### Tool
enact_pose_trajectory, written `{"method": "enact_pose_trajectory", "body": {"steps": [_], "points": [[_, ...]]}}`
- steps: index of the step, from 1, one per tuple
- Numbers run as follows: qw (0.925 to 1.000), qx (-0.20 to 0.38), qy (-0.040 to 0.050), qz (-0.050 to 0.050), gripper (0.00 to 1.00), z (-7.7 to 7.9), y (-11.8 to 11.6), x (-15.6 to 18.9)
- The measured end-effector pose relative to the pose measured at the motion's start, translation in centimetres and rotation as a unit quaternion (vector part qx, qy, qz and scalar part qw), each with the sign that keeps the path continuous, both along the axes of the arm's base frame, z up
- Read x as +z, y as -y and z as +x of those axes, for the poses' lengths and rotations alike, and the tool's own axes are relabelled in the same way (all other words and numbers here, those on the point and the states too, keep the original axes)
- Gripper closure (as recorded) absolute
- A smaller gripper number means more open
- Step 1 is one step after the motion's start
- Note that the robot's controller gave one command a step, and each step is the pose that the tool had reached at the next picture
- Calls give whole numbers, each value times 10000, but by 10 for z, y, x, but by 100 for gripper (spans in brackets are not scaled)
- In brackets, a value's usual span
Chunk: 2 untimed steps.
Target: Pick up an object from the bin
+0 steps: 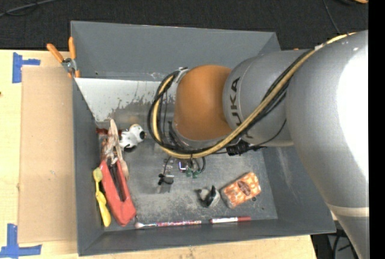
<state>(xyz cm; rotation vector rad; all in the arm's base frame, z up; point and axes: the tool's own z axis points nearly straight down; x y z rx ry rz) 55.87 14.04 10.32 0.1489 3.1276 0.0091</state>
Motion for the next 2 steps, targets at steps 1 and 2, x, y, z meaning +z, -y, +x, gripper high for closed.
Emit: {"method": "enact_pose_trajectory", "body": {"steps": [1,2], "points": [[9993,377,-67,-15,0,-32,38,24],[9995,300,-44,-12,0,-27,53,25]]}}
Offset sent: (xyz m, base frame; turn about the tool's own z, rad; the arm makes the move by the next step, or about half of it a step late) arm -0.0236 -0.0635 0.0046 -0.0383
